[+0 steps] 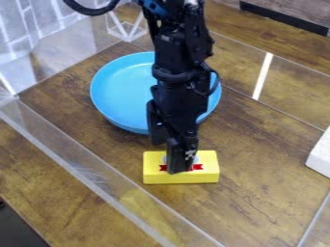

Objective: Put the yellow block in the blue tray

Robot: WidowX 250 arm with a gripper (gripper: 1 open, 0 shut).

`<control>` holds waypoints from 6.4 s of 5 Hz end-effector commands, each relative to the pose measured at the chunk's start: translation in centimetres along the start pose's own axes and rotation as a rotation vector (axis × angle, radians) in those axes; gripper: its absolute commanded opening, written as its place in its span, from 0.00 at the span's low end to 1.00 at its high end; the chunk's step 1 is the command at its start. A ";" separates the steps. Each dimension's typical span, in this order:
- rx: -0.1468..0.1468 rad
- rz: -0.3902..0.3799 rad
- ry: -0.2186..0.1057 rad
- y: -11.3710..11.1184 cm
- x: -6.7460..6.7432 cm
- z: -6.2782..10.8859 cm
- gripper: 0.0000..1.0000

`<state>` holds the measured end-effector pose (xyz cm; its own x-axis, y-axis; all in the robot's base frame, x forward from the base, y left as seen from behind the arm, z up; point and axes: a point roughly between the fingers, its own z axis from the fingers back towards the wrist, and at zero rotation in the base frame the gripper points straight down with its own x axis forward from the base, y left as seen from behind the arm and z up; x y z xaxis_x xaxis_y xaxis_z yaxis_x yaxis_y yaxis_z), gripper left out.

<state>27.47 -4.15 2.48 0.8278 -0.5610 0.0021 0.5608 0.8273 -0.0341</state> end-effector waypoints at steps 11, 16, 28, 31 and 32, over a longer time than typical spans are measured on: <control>-0.074 0.046 0.117 -0.4 1.2 -3.2 1.00; -0.102 0.063 0.159 -0.8 1.7 -3.0 1.00; -0.110 -0.147 0.266 -2.0 1.8 -2.8 1.00; -0.120 -0.185 0.285 -2.3 1.6 -3.0 1.00; -0.126 -0.190 0.291 -2.3 1.5 -3.0 1.00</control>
<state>28.87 -6.15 1.85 0.7260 -0.6601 -0.1929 0.6443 0.7509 -0.1451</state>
